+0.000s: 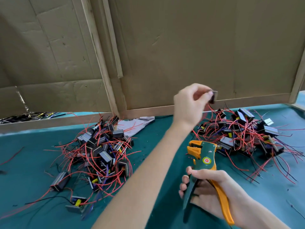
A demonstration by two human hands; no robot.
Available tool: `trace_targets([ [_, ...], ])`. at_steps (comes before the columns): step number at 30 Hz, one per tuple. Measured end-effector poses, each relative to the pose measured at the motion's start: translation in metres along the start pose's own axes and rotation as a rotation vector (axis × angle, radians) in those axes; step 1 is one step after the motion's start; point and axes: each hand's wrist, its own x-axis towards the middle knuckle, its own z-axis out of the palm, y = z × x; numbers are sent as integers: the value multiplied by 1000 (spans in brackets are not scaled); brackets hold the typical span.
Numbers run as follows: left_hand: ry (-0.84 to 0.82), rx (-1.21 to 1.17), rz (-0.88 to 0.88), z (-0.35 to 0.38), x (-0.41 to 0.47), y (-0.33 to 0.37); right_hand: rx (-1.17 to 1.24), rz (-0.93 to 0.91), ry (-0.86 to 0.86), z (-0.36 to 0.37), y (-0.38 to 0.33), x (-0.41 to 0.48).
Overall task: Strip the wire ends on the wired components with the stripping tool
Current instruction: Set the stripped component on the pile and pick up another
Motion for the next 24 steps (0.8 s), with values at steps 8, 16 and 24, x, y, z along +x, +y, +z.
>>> trace_targets([
  [8,-505,14,-113,-11,-18,-11,-20,2,1,1,1,1],
  [16,-295,1009,-440,-150,-33,-96,-36,-11,22,1,1,4],
  [24,-341,1317,-522,-155,-47,-142,-43,-16,25,-1,1,4],
])
